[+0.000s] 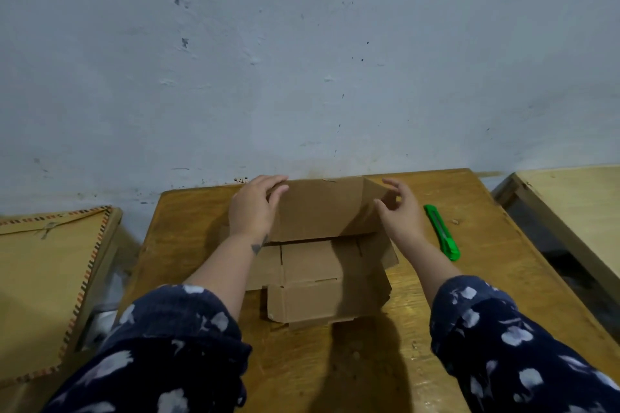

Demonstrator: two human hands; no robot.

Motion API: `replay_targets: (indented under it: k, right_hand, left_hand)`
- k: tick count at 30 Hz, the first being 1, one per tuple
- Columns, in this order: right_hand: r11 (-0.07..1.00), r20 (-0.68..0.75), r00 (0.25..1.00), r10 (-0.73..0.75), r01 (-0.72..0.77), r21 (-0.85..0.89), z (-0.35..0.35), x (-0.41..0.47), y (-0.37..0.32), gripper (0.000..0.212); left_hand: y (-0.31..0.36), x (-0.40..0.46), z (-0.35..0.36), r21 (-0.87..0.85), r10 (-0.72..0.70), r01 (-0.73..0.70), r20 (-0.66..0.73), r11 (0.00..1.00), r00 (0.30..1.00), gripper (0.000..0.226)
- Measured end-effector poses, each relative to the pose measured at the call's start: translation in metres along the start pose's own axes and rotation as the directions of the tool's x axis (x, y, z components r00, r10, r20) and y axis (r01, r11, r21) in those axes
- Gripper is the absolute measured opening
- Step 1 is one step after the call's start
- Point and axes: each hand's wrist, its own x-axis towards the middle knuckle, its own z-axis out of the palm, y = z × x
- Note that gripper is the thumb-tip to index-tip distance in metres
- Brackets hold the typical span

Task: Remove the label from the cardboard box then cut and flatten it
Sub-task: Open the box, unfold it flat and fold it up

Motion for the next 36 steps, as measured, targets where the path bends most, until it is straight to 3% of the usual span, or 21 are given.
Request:
replay_targets:
  k: [2, 6, 11, 15, 19, 21, 24, 36]
  right_hand:
    - [0.994, 0.062, 0.994, -0.096, 0.099, -0.047, -0.004, 0.002, -0.016, 0.041]
    - [0.942, 0.169, 0.979, -0.113, 0.160, -0.296, -0.003, 0.001, -0.030, 0.023]
    - [0.945, 0.168, 0.975, -0.144, 0.186, -0.270, -0.019, -0.029, -0.025, 0.017]
    - [0.939, 0.216, 0.963, -0.159, 0.215, -0.268, -0.031, -0.057, -0.013, 0.012]
    - [0.884, 0.251, 0.938, -0.241, 0.318, -0.343, -0.037, -0.081, 0.012, 0.012]
    - [0.815, 0.255, 0.911, -0.325, 0.407, -0.413, -0.037, -0.090, 0.024, 0.014]
    - [0.753, 0.286, 0.873, -0.396, 0.487, -0.442, -0.034, -0.101, 0.039, 0.017]
    - [0.612, 0.435, 0.798, -0.417, 0.601, -0.515, -0.026, -0.126, 0.090, 0.032]
  left_hand:
    - [-0.001, -0.007, -0.003, 0.033, 0.003, -0.003, -0.006, 0.999, 1.000, 0.026]
    - [0.001, -0.017, -0.012, 0.038, 0.019, -0.019, 0.002, 0.999, 1.000, 0.022]
    - [0.013, -0.022, -0.023, -0.063, -0.126, 0.136, 0.141, 0.989, 0.982, 0.041]
    - [0.019, -0.032, -0.028, -0.056, -0.208, 0.259, 0.444, 0.964, 0.872, 0.059]
    - [0.008, -0.047, -0.021, 0.016, -0.251, 0.299, 0.585, 0.954, 0.771, 0.066]
    - [-0.003, -0.054, -0.015, 0.133, -0.269, 0.243, 0.653, 0.961, 0.708, 0.070]
    - [-0.022, -0.066, -0.003, 0.298, -0.247, 0.037, 0.708, 0.954, 0.661, 0.076]
    - [-0.049, -0.107, 0.017, 0.484, -0.184, -0.263, 0.695, 0.835, 0.696, 0.071]
